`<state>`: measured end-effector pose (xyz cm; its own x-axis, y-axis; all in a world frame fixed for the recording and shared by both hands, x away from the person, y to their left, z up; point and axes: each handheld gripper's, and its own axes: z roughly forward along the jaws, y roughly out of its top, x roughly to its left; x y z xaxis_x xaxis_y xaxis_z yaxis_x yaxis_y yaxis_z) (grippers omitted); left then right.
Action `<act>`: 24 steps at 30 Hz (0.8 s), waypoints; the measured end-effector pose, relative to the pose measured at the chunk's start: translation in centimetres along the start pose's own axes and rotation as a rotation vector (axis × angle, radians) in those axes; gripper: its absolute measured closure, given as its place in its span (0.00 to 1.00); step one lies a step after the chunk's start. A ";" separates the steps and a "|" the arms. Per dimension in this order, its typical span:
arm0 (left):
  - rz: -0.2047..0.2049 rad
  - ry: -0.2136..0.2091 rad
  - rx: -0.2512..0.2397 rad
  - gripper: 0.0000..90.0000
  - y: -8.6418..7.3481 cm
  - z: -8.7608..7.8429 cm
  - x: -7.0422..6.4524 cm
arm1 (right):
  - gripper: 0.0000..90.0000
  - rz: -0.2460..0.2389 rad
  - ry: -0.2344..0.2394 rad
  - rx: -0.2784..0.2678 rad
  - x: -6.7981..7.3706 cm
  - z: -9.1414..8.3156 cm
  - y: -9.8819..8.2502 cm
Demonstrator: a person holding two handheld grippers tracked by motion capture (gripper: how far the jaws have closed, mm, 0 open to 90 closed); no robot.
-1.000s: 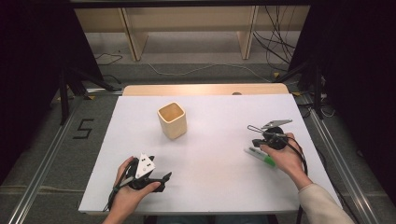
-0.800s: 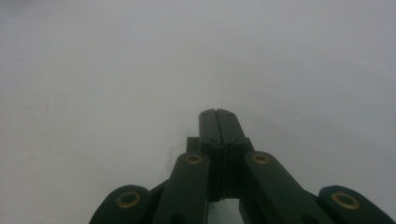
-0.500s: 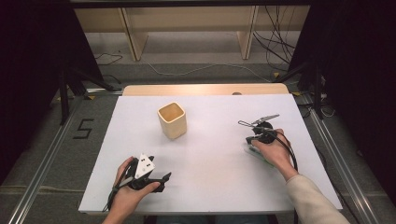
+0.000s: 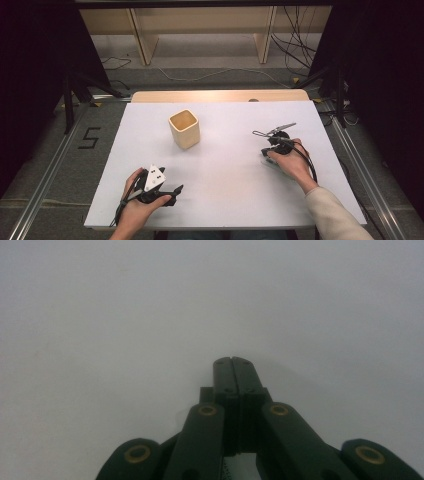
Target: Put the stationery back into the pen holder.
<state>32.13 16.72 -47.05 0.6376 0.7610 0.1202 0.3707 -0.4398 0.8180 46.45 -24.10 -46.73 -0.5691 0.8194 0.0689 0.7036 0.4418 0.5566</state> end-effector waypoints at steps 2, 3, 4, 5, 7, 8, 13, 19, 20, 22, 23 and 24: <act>-0.004 -0.002 -0.002 0.18 0.0 0.0 -0.1 | 1.00 -0.006 0.006 0.004 0.1 0.0 0.0; 0.002 -0.003 0.003 0.18 0.0 0.0 0.0 | 1.00 -0.010 0.010 0.007 0.2 -0.1 0.0; 0.002 -0.003 0.003 0.18 0.0 0.0 0.0 | 1.00 -0.010 0.010 0.007 0.2 -0.1 0.0; 0.002 -0.003 0.003 0.18 0.0 0.0 0.0 | 1.00 -0.024 0.020 0.015 0.4 -0.1 -0.1; -0.001 -0.004 0.004 0.18 0.0 0.0 0.0 | 1.00 -0.029 0.023 0.019 0.5 -0.1 -0.1; 0.000 -0.004 0.004 0.18 0.0 0.0 0.0 | 1.00 -0.035 0.028 0.026 0.6 -0.2 -0.1; 0.001 -0.003 0.003 0.18 -0.1 -0.1 0.0 | 1.00 -0.059 0.053 0.049 1.4 -0.5 -0.3; 0.003 -0.004 0.005 0.18 0.0 -0.1 -0.1 | 1.00 -0.080 0.073 0.075 2.1 -0.9 -0.7; 0.004 -0.003 0.004 0.18 0.0 -0.1 -0.1 | 1.00 -0.085 0.076 0.080 2.3 -0.9 -0.8; 0.004 -0.003 0.004 0.18 0.0 -0.1 -0.1 | 1.00 -0.090 0.085 0.087 2.5 -1.0 -1.0; 0.001 -0.005 0.004 0.18 -0.1 -0.1 -0.1 | 1.00 -0.095 0.087 0.087 2.6 -1.1 -1.1; 0.001 -0.005 0.004 0.18 -0.1 -0.1 -0.1 | 1.00 -0.093 0.088 0.088 2.8 -1.1 -1.2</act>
<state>31.97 16.74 -47.07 0.6414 0.7581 0.1178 0.3730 -0.4424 0.8156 43.57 -22.76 -46.27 -0.6657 0.7402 0.0948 0.6787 0.5477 0.4894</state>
